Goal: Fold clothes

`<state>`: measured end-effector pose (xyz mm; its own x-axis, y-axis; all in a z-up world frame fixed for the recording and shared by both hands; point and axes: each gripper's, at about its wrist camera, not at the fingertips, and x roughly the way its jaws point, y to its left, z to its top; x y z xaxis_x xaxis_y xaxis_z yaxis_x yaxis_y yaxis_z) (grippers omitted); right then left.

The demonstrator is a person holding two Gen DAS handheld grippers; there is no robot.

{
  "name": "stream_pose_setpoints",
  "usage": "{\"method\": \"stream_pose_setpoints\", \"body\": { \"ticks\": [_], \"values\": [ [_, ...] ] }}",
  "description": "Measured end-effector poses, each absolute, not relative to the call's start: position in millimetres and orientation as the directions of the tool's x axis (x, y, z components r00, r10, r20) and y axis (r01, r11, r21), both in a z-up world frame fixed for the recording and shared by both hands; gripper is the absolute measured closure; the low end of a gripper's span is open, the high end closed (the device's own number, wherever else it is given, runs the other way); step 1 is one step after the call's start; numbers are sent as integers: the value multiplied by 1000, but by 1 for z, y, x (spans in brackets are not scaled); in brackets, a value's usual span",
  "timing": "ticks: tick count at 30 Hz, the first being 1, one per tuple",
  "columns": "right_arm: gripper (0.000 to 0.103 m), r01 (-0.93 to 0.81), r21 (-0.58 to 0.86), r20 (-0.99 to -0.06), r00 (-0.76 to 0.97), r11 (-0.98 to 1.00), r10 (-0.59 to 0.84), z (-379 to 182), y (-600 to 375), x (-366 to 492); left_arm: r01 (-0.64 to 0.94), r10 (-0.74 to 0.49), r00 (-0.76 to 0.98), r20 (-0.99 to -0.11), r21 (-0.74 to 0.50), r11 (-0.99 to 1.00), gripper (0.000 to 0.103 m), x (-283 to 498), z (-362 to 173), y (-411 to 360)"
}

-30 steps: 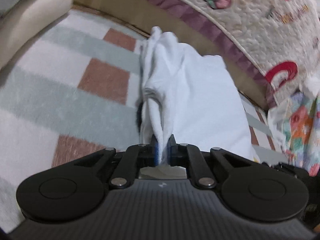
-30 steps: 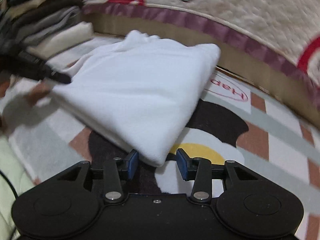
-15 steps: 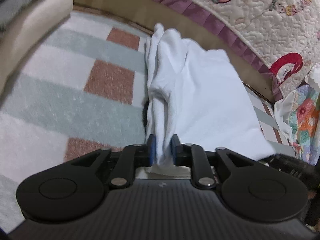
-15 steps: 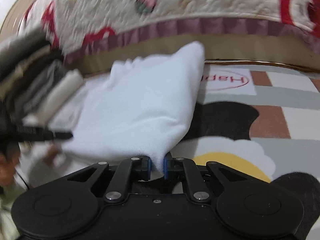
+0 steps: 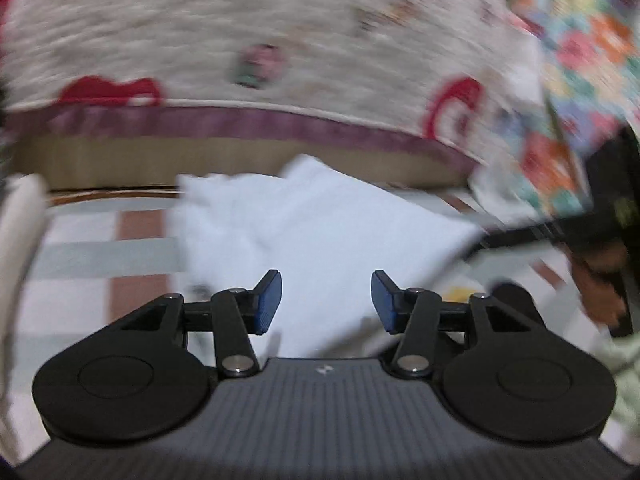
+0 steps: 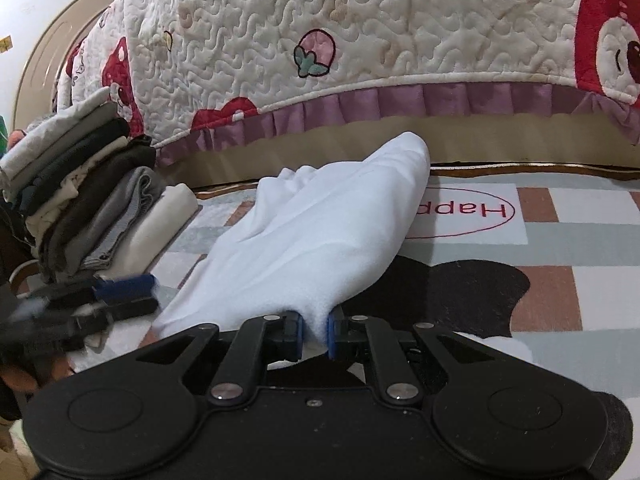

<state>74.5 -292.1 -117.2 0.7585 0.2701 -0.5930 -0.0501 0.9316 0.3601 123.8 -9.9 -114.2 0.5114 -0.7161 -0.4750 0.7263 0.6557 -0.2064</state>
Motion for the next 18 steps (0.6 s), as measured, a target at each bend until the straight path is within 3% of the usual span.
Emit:
{"method": "stream_pose_setpoints", "body": {
  "ticks": [6, 12, 13, 14, 15, 18],
  "values": [
    [90, -74, 379, -568, 768, 923, 295, -107, -291, 76, 770, -677, 465, -570, -116, 627, 54, 119, -145, -41],
    [90, -94, 427, -547, 765, 899, 339, -101, -289, 76, 738, -537, 582, -611, 120, 664, 54, 116, -166, -59],
    [90, -91, 452, -537, 766, 887, 353, -100, -291, 76, 731, -512, 611, -603, 183, 657, 59, 113, -168, -63],
    [90, -88, 479, -527, 767, 874, 366, -99, -293, 75, 725, -494, 643, -586, 257, 639, 78, 108, -169, -65],
    [90, -86, 493, -517, 772, 866, 371, -98, -294, 72, 714, -477, 673, -565, 330, 617, 86, 104, -169, -66],
    [91, -89, 526, -485, 785, 846, 385, -94, -296, 58, 682, -459, 710, -534, 360, 637, 92, 97, -152, -57]
  ]
}}
